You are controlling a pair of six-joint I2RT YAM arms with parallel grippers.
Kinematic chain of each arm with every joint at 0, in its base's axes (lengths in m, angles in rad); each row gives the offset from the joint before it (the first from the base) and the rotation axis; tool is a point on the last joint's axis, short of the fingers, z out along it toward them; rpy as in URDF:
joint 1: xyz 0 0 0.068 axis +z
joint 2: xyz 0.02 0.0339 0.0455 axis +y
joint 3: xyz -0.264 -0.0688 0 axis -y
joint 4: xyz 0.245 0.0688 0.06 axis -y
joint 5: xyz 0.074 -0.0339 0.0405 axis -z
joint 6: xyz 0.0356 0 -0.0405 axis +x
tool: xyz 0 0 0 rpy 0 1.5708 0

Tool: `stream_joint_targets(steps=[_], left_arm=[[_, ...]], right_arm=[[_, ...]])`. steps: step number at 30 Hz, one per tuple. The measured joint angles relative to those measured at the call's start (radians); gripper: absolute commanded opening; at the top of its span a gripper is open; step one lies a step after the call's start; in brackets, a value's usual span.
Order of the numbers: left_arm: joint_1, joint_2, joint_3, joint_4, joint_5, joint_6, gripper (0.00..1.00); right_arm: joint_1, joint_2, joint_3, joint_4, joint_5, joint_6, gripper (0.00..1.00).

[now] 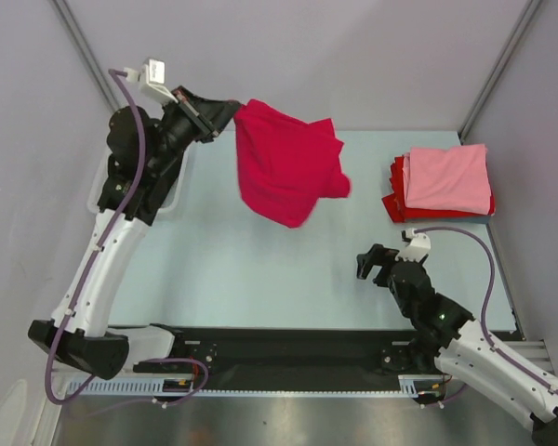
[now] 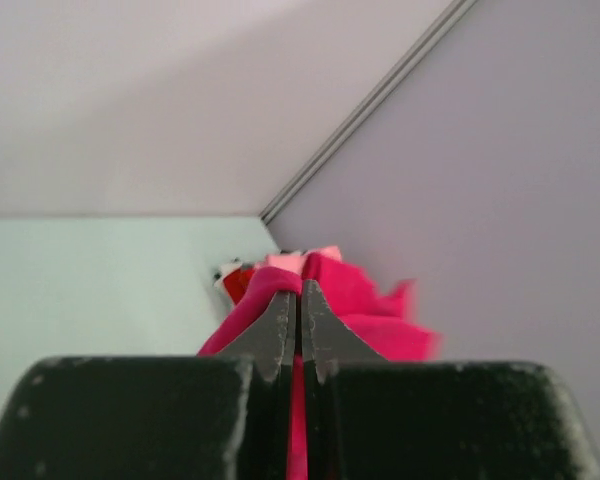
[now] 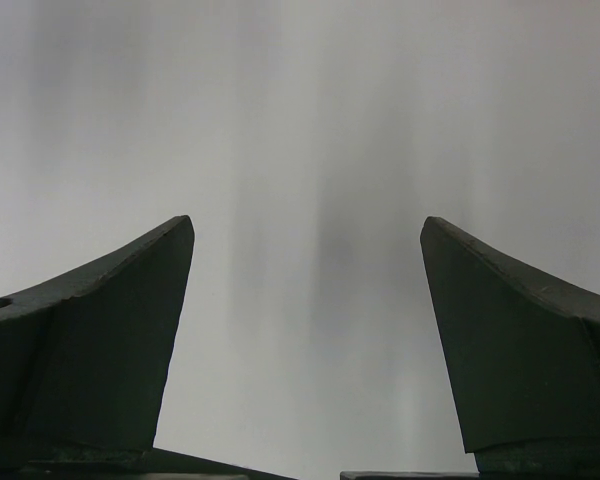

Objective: Fold and stack the t-shirts
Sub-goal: Move the tshirt to the center of the board, then flatten the tshirt out

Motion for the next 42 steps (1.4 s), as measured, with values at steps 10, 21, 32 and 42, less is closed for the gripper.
stream_joint_targets(steps=[10, 21, 32, 42], left_arm=[[0.003, -0.08, -0.853, 0.285, -0.068, -0.053, 1.0], [-0.023, -0.104, -1.072, 0.36, -0.111, -0.003, 1.0], [-0.182, -0.179, -1.067, 0.343, -0.183, 0.102, 0.92], [-0.391, -0.272, -1.122, 0.216, -0.282, 0.12, 0.89]], right_arm=[[-0.014, -0.047, 0.0, -0.054, 0.023, 0.034, 0.99], [-0.057, 0.109, 0.076, -0.061, -0.094, 0.05, 0.48], [-0.104, 0.426, 0.222, -0.039, -0.307, 0.051, 0.62], [-0.333, 0.47, 0.15, 0.014, -0.51, 0.146, 0.58]])
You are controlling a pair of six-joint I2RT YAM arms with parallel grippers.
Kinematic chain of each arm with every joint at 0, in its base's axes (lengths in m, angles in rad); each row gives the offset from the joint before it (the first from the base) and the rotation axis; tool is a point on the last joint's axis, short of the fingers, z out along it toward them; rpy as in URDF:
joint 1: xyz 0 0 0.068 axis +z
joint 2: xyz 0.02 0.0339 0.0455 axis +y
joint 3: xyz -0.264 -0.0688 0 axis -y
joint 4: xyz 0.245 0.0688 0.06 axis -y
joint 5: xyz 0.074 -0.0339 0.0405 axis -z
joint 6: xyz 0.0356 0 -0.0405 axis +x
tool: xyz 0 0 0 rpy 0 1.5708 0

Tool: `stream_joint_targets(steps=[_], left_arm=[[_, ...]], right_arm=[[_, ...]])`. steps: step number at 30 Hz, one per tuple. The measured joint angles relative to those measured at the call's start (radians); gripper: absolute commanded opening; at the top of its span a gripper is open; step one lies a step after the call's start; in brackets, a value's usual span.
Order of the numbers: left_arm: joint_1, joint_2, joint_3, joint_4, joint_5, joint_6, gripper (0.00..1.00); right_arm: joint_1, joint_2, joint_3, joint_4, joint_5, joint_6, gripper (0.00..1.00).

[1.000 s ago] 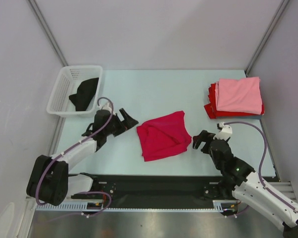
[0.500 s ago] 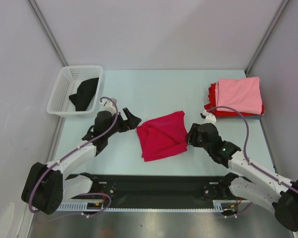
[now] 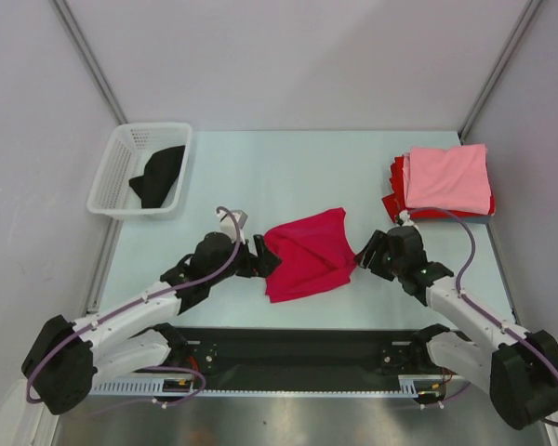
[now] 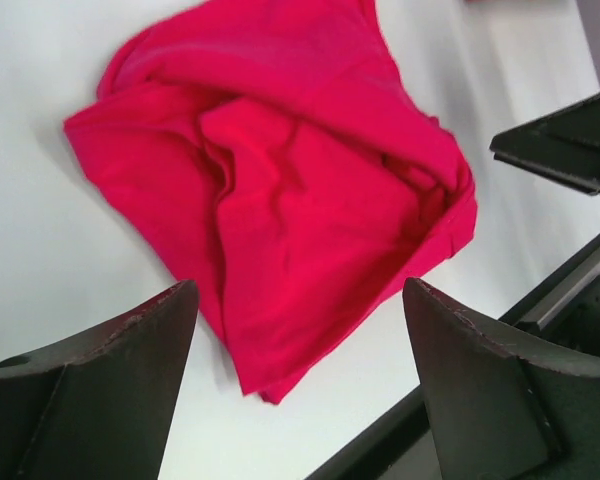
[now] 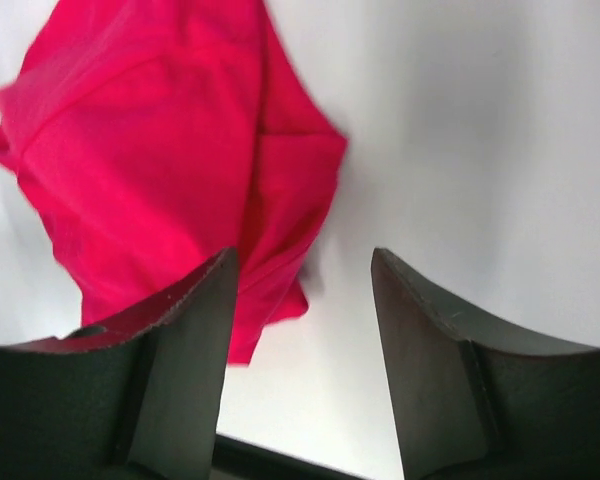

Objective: Fold and stack the t-shirts
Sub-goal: Flatten the tshirt out

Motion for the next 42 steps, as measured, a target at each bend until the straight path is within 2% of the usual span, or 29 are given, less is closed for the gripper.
stream_joint_targets(steps=[3, 5, 8, 13, 16, 17, 18, 19, 20, 29, 32, 33, 35, 36, 38, 42], left_arm=[[-0.006, -0.026, -0.027, -0.023, -0.008, -0.002, 0.88], [-0.008, -0.038, -0.052, -0.04, -0.009, -0.011, 0.82], [-0.008, -0.042, -0.089, -0.063, -0.006, -0.022, 0.79], [-0.009, -0.006, -0.117, -0.081, 0.01, -0.044, 0.7], [-0.011, 0.039, -0.117, -0.077, 0.032, -0.049, 0.63], [-0.013, 0.055, -0.119, -0.071, 0.041, -0.053, 0.61], [-0.014, 0.07, -0.122, -0.063, 0.052, -0.057, 0.56], [-0.015, 0.085, -0.125, -0.052, 0.062, -0.063, 0.54], [-0.016, 0.1, -0.129, -0.039, 0.072, -0.069, 0.51], [-0.03, 0.143, -0.136, 0.034, 0.115, -0.098, 0.46], [-0.033, 0.171, -0.136, 0.05, 0.116, -0.104, 0.33], [-0.037, 0.182, -0.136, 0.057, 0.117, -0.108, 0.26], [-0.048, 0.197, -0.136, 0.068, 0.117, -0.117, 0.19], [-0.054, 0.201, -0.136, 0.073, 0.118, -0.119, 0.08], [-0.064, 0.204, -0.136, 0.082, 0.119, -0.126, 0.0], [-0.071, 0.198, -0.124, 0.067, 0.116, -0.123, 0.0]], right_arm=[[-0.063, 0.034, -0.016, 0.024, -0.074, 0.027, 0.58], [-0.075, 0.055, -0.016, 0.045, -0.109, 0.039, 0.59], [-0.079, 0.091, -0.015, 0.085, -0.143, 0.053, 0.59], [-0.079, 0.204, -0.015, 0.149, -0.185, 0.071, 0.51], [-0.079, 0.266, -0.015, 0.191, -0.207, 0.081, 0.36], [-0.079, 0.279, -0.015, 0.203, -0.215, 0.083, 0.21], [-0.078, 0.288, -0.015, 0.212, -0.22, 0.08, 0.11], [-0.076, 0.292, -0.014, 0.217, -0.222, 0.085, 0.02], [-0.072, 0.295, -0.011, 0.22, -0.224, 0.084, 0.0], [-0.027, 0.254, 0.017, 0.213, -0.176, 0.07, 0.0], [-0.02, 0.24, 0.022, 0.201, -0.165, 0.065, 0.0], [-0.02, 0.238, 0.023, 0.199, -0.164, 0.063, 0.0], [-0.019, 0.235, 0.023, 0.191, -0.161, 0.061, 0.0], [-0.018, 0.235, 0.023, 0.188, -0.16, 0.061, 0.0], [-0.018, 0.233, 0.023, 0.183, -0.154, 0.058, 0.0], [-0.018, 0.222, 0.032, 0.163, -0.139, 0.053, 0.0]])
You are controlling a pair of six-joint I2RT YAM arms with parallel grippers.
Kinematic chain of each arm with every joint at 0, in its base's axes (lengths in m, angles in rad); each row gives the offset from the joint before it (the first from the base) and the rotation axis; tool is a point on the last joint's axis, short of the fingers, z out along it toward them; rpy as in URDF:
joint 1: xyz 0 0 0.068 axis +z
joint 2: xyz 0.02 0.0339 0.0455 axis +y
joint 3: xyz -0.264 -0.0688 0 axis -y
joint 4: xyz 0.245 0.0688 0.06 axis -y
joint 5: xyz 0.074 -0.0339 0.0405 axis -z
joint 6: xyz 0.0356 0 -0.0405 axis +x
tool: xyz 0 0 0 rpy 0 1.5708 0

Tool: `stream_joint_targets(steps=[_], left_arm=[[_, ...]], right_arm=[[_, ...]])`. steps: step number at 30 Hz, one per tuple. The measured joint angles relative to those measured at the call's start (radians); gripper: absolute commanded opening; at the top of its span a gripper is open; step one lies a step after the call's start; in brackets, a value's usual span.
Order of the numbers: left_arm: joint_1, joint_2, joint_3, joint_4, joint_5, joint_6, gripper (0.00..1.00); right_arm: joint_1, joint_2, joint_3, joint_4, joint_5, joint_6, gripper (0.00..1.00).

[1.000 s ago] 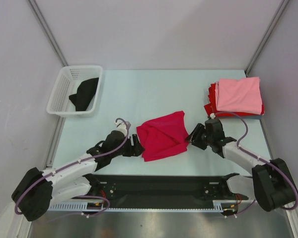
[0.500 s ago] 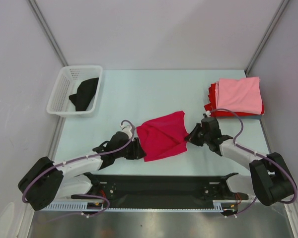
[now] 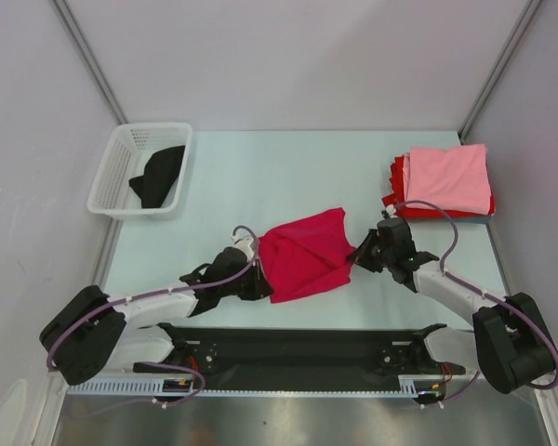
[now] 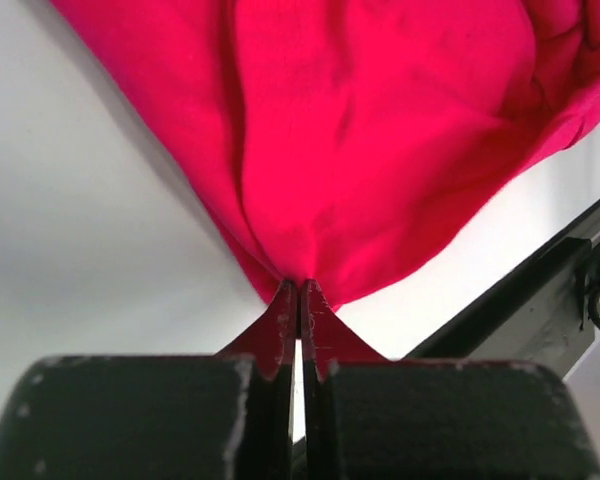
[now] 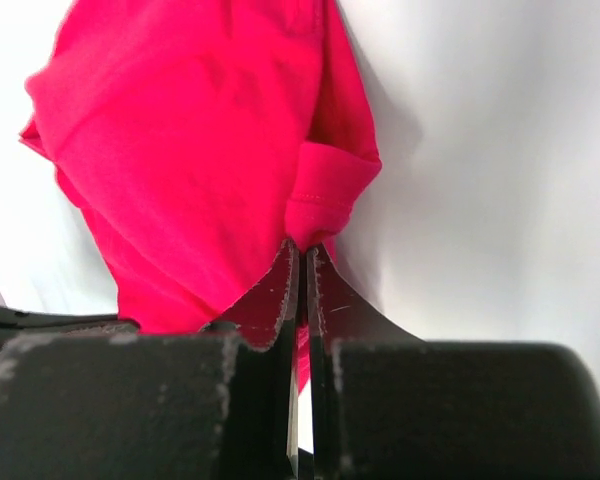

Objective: Fold and stack the t-shirts
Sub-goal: Flatten the tshirt out

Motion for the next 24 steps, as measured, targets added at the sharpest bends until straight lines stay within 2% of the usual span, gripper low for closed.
stream_joint_targets(steps=[5, 10, 13, 20, 22, 24], left_arm=[[0.025, -0.075, 0.121, -0.136, -0.014, 0.031, 0.0], [0.174, -0.175, 0.334, -0.245, 0.007, 0.087, 0.0], [0.222, -0.242, 0.474, -0.341, 0.0, 0.129, 0.0], [0.223, -0.389, 0.756, -0.515, 0.047, 0.174, 0.0], [0.223, -0.431, 0.804, -0.53, 0.075, 0.176, 0.0], [0.223, -0.47, 0.829, -0.534, 0.121, 0.172, 0.0]], right_arm=[[-0.012, 0.002, 0.112, -0.055, 0.029, -0.013, 0.0], [0.0, 0.105, 0.423, -0.101, 0.075, -0.037, 0.0], [0.072, 0.249, 0.746, -0.168, 0.098, -0.084, 0.0], [0.256, 0.59, 1.59, -0.378, 0.048, -0.201, 0.0], [0.286, 0.629, 1.749, -0.404, 0.01, -0.23, 0.0], [0.287, 0.601, 1.791, -0.408, -0.024, -0.243, 0.0]])
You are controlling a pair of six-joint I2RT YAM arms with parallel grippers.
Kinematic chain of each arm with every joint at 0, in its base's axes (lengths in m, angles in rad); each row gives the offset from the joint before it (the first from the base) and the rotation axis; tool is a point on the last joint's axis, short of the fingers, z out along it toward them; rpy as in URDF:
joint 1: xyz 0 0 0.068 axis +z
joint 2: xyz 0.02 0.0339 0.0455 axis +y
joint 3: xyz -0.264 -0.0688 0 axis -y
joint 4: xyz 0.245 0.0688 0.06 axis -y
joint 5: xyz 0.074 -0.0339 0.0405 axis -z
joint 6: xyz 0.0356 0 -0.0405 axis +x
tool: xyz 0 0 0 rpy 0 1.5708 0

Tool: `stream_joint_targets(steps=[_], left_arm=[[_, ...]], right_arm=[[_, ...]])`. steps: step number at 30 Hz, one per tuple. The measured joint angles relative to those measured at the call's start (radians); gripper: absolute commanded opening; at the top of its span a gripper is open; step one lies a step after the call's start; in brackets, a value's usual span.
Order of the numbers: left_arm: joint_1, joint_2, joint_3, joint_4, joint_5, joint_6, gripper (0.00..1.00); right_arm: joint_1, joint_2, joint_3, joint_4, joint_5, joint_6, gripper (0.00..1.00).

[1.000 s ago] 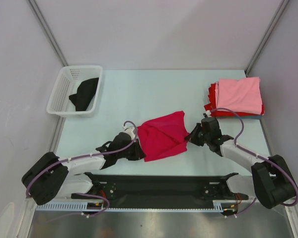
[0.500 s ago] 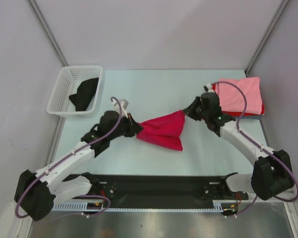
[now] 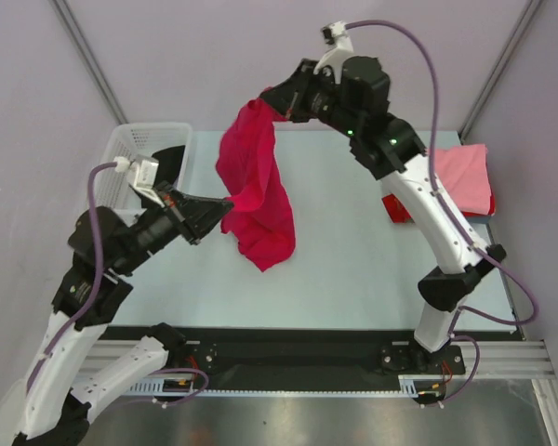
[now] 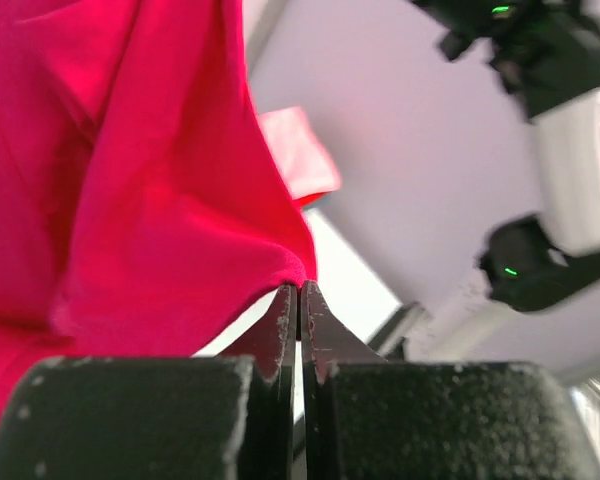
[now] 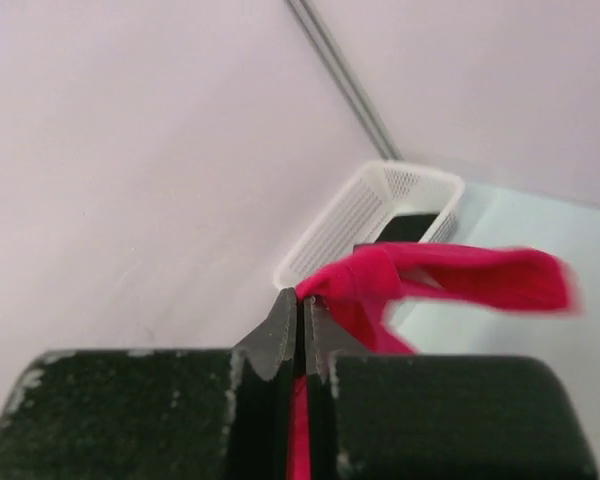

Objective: Fold and stack the t-shirts
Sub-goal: Flatten the tshirt out

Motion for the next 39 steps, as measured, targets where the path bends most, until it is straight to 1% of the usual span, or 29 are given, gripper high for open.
stream_joint_targets(steps=[1, 3, 4, 6, 7, 9, 11, 14, 16, 19, 21, 24, 26, 28, 30, 32, 35, 36, 39], left_arm=[[0.0, -0.018, 0.006, 0.001, 0.021, -0.007, 0.0], [-0.016, -0.045, 0.008, 0.032, 0.073, -0.032, 0.0], [-0.037, -0.049, -0.001, 0.068, 0.09, -0.05, 0.0], [-0.11, -0.039, -0.045, 0.161, 0.105, -0.082, 0.01], [-0.15, -0.024, -0.068, 0.199, 0.105, -0.095, 0.0], [-0.245, 0.062, -0.124, 0.314, 0.097, -0.127, 0.0], [-0.337, 0.18, -0.147, 0.383, 0.087, -0.15, 0.0], [-0.502, 0.426, -0.145, 0.498, 0.071, -0.172, 0.0], [-0.587, 0.578, -0.141, 0.547, 0.055, -0.175, 0.0], [-0.673, 0.747, -0.111, 0.594, 0.028, -0.175, 0.0], [-0.704, 0.804, -0.094, 0.618, 0.017, -0.175, 0.0], [-0.719, 0.815, -0.091, 0.653, 0.01, -0.18, 0.0], [-0.71, 0.802, -0.091, 0.667, 0.013, -0.183, 0.01], [-0.684, 0.776, -0.091, 0.659, 0.031, -0.187, 0.0], [-0.65, 0.733, -0.095, 0.636, 0.042, -0.186, 0.0], [-0.614, 0.655, -0.099, 0.586, 0.041, -0.162, 0.0], [-0.588, 0.513, -0.1, 0.504, 0.006, -0.105, 0.0], [-0.583, 0.457, -0.1, 0.477, -0.009, -0.082, 0.0], [-0.575, 0.279, -0.085, 0.396, -0.058, -0.01, 0.0]], right_arm=[[-0.014, -0.035, -0.022, 0.015, -0.014, 0.0, 0.0], [-0.083, -0.144, -0.146, 0.051, -0.063, 0.014, 0.0], [-0.151, -0.212, -0.24, 0.098, -0.095, 0.041, 0.0], [-0.29, -0.327, -0.425, 0.188, -0.153, 0.1, 0.0], [-0.372, -0.372, -0.509, 0.208, -0.193, 0.135, 0.0], [-0.456, -0.405, -0.594, 0.216, -0.241, 0.165, 0.0], [-0.495, -0.401, -0.652, 0.212, -0.264, 0.167, 0.0], [-0.527, -0.393, -0.768, 0.193, -0.275, 0.162, 0.0], [-0.555, -0.392, -0.857, 0.174, -0.291, 0.162, 0.0], [-0.615, -0.391, -0.971, 0.104, -0.316, 0.153, 0.0], [-0.64, -0.391, -1.012, 0.068, -0.316, 0.138, 0.0], [-0.649, -0.391, -1.043, 0.055, -0.311, 0.127, 0.0], [-0.637, -0.391, -1.042, 0.06, -0.296, 0.12, 0.0], [-0.601, -0.385, -1.025, 0.061, -0.269, 0.109, 0.0], [-0.53, -0.348, -0.954, 0.049, -0.231, 0.095, 0.0], [-0.443, -0.29, -0.851, 0.043, -0.202, 0.08, 0.0], [-0.28, -0.17, -0.613, 0.005, -0.172, 0.059, 0.0], [-0.219, -0.113, -0.486, -0.037, -0.169, 0.049, 0.0], [-0.084, 0.024, -0.141, -0.094, -0.181, 0.028, 0.0]])
